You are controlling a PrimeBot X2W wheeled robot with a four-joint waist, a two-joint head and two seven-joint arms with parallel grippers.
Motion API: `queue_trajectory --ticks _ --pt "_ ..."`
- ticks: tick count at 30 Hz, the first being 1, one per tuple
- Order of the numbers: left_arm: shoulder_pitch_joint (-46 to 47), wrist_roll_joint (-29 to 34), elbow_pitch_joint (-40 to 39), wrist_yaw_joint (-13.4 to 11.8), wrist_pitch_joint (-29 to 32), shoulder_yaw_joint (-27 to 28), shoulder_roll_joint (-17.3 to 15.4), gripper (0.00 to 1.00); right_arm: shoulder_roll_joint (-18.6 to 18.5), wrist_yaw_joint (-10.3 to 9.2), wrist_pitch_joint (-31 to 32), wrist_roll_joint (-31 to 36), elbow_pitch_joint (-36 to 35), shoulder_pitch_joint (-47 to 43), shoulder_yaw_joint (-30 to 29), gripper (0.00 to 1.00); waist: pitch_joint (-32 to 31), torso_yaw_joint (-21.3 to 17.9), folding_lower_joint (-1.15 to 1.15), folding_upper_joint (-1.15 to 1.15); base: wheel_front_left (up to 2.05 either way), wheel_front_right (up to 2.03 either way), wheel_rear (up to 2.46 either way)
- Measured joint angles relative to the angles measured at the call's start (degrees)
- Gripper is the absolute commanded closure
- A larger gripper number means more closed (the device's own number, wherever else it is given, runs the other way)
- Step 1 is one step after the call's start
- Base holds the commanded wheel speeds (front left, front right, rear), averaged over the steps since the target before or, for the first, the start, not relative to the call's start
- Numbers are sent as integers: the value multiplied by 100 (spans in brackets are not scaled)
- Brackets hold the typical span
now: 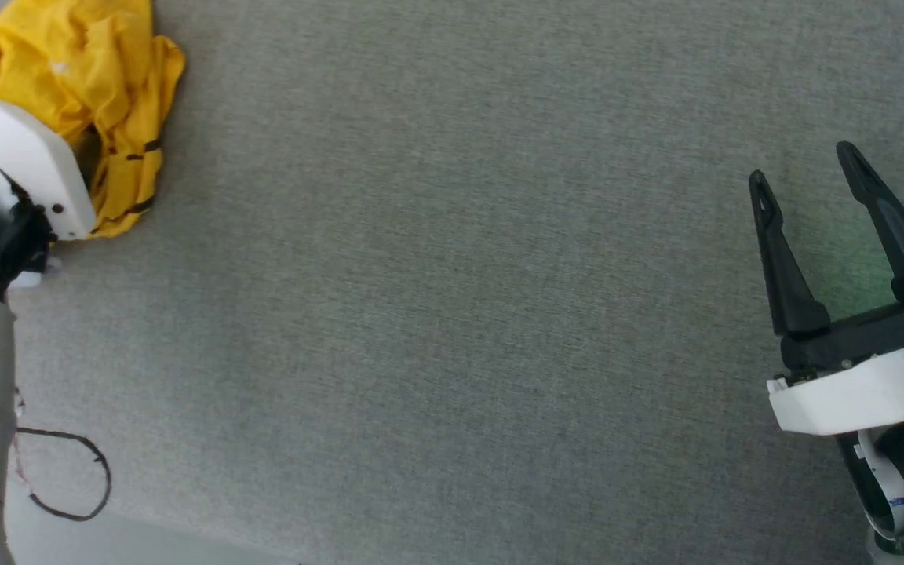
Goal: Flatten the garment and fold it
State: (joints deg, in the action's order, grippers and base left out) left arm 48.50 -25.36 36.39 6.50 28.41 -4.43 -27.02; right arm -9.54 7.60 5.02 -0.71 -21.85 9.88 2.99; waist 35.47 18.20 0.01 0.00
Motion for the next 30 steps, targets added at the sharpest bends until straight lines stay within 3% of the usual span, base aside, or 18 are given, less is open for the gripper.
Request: queue_trajectory --ticks 1,2,4,13,19,30 --pt "0 31 16 0 -52 -8 -41 42 4 0 -1 -4 3 32 -1 0 17 -33 0 0 0 0 0" --pt "0 46 31 -2 -113 -9 -63 56 7 0 -1 -4 7 60 -2 0 29 -64 -1 0 0 0 0" --pt "-1 69 78 -10 -234 -8 -68 100 16 0 -5 -46 30 77 -4 0 38 -123 -1 0 0 0 0" --pt "-15 -40 292 -127 -833 210 -157 100 175 0 -171 -103 281 74 -9 0 -238 -232 -1 0 0 0 0" --pt "65 -15 135 -210 -1131 308 -442 100 352 0 -421 -192 592 53 -13 0 -601 -279 -1 0 0 0 0" --pt "552 -37 -651 -277 -811 396 -832 100 632 0 -935 -428 1255 -350 -156 0 -1590 -408 -1 0 0 0 0"
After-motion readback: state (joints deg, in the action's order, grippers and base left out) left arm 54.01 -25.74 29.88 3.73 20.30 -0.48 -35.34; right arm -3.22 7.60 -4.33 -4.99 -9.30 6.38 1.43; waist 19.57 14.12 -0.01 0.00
